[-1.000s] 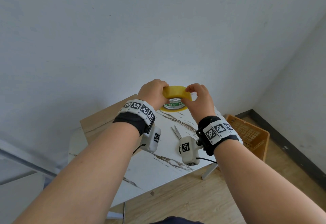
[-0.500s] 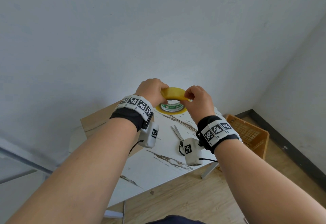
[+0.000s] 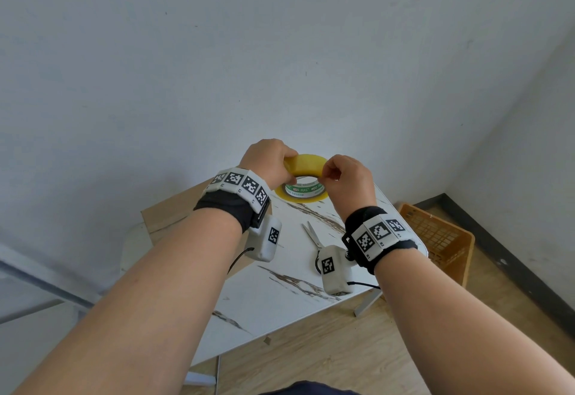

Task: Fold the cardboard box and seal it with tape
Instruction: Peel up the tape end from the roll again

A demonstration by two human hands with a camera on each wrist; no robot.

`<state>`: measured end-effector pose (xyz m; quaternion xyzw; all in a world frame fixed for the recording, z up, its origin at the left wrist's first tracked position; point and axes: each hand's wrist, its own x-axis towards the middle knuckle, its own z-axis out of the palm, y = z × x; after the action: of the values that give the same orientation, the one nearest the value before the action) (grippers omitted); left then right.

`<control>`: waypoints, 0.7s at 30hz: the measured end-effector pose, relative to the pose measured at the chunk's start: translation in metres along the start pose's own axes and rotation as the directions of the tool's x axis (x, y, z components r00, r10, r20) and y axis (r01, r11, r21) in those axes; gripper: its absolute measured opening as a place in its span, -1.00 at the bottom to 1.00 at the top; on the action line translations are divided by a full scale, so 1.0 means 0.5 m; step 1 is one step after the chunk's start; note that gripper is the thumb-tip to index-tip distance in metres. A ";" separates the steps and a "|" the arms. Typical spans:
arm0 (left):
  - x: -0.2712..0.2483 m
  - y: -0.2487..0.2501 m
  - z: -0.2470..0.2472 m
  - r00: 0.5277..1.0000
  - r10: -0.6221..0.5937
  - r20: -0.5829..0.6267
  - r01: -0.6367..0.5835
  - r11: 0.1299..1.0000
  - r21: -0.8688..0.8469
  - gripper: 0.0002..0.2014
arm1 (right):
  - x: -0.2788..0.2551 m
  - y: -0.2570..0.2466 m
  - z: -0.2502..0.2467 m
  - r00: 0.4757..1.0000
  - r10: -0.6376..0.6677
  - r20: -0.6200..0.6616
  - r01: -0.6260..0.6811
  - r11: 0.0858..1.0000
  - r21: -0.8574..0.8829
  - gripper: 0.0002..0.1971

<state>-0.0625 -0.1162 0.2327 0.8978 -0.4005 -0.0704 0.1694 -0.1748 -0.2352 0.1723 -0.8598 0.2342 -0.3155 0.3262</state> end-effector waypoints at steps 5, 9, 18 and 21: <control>0.007 -0.001 0.001 1.000 0.000 0.003 0.000 1.000 -0.002 -0.49 | 0.007 -0.002 0.000 1.000 -0.006 -0.004 0.006 1.000 0.019 -0.77; 0.007 -0.007 0.002 1.000 -0.001 0.003 0.001 1.000 -0.007 -0.53 | 0.006 -0.001 -0.005 1.000 0.023 -0.013 -0.023 1.000 0.022 -0.82; 0.014 -0.023 0.009 1.000 -0.002 0.002 0.002 1.000 0.006 -0.42 | 0.001 -0.005 -0.006 0.995 0.086 0.053 -0.089 0.995 0.054 -0.80; 0.014 -0.028 0.011 1.000 -0.003 0.011 0.003 1.000 0.007 -0.43 | -0.002 -0.005 -0.001 0.993 0.096 0.071 -0.101 0.993 0.062 -0.79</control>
<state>-0.0495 -0.1140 0.2224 0.8985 -0.4004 -0.0742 0.1641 -0.1755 -0.2332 0.1739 -0.8464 0.2546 -0.2769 0.3770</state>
